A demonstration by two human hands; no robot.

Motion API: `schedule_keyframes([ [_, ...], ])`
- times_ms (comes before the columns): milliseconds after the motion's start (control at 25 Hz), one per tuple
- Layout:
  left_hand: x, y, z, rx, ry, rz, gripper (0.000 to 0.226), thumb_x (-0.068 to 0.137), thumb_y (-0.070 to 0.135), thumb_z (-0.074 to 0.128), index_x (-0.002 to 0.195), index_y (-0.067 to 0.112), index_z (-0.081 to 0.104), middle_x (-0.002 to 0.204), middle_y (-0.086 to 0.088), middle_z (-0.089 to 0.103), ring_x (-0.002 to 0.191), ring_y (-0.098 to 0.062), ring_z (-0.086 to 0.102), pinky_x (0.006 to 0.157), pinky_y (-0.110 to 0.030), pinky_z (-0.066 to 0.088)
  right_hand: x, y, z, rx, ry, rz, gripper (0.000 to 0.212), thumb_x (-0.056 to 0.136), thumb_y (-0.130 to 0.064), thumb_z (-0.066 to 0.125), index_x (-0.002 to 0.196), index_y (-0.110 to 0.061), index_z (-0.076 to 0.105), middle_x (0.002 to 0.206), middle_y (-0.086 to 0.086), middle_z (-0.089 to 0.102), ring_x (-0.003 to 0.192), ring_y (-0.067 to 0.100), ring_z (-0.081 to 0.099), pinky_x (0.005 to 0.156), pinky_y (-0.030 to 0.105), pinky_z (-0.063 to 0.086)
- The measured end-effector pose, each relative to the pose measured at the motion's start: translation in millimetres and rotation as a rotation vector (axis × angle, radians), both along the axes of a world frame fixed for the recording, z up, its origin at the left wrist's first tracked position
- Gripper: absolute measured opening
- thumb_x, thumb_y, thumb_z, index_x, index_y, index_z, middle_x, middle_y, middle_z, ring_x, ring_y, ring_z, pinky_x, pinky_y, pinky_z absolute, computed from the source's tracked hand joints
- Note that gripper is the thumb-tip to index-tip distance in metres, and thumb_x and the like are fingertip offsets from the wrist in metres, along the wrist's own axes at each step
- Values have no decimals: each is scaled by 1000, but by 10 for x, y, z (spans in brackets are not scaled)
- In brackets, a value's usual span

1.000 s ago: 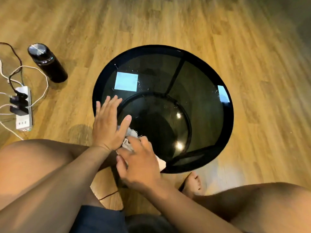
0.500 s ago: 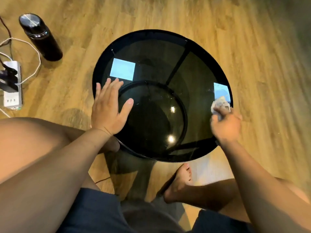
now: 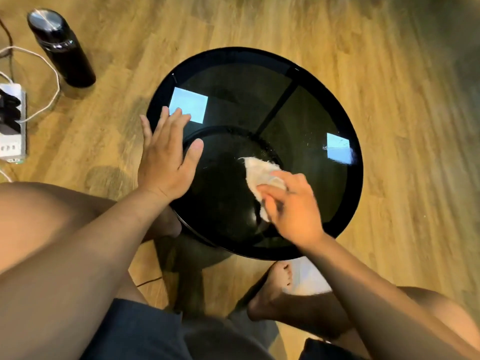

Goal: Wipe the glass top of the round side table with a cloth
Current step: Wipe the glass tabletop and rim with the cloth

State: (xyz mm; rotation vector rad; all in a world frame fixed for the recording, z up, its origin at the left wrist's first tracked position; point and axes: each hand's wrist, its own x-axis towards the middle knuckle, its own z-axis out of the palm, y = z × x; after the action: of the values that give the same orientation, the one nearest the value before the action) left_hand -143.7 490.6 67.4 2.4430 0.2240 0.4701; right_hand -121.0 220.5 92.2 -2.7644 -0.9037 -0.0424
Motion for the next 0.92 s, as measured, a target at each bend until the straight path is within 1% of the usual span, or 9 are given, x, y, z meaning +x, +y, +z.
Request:
schedule_keyframes([
  [80,12,-8,-49,66,39,-5,57,100,46,26,142,10,41,154,-14,41,150,-31,22,121,-50,-7,602,-625,48,-49,-9,-316,27,87,-16,62,110,-25,71,124,15,60,105,42,54,91,47,48],
  [160,26,-12,-66,54,37,19,58,99,49,26,141,11,42,153,-13,42,149,-30,25,121,-49,-7,1077,-1033,120,-125,72,-577,30,89,-15,54,117,-22,64,119,23,57,108,46,54,96,48,46],
  [280,28,-1,-59,14,7,57,58,99,50,28,139,11,44,151,-13,44,147,-30,29,121,-48,-5,1276,-859,148,-91,62,-735,34,88,-21,47,117,-17,63,113,29,59,107,48,55,98,49,44],
  [360,35,5,-45,-20,-10,56,58,98,49,31,139,10,44,151,-14,44,147,-30,30,122,-48,-3,1008,-302,120,-33,15,-646,38,83,-27,46,111,-16,68,111,26,63,105,46,57,95,47,44],
  [480,15,-11,-7,-97,-51,36,57,97,43,33,139,6,46,150,-15,45,146,-31,31,122,-44,-3,179,854,32,119,38,-201,27,83,-25,49,96,-19,72,105,13,67,94,28,54,84,38,43],
  [560,-38,-1,5,-187,-66,62,58,96,41,31,138,4,47,150,-17,45,147,-31,30,122,-39,-2,-308,1453,34,118,82,29,31,82,-25,45,92,-15,72,101,6,69,92,17,49,82,35,44],
  [680,-73,-5,-12,-141,-20,61,58,95,40,29,139,5,45,151,-17,44,148,-31,26,123,-45,2,-204,1332,48,46,112,222,31,89,-31,46,104,-21,71,116,2,63,97,22,53,80,37,44],
  [760,-54,-14,-47,-66,18,43,56,97,40,30,140,7,43,152,-16,43,148,-31,26,123,-49,4,170,764,57,55,71,129,24,88,-27,56,105,-25,72,118,3,64,99,27,57,81,40,48],
  [920,-35,3,-69,-65,39,91,56,99,43,30,142,10,41,154,-13,41,149,-28,25,124,-42,5,1223,-576,136,-99,59,-464,32,88,-22,54,118,-23,68,127,21,57,112,44,52,99,43,45],
])
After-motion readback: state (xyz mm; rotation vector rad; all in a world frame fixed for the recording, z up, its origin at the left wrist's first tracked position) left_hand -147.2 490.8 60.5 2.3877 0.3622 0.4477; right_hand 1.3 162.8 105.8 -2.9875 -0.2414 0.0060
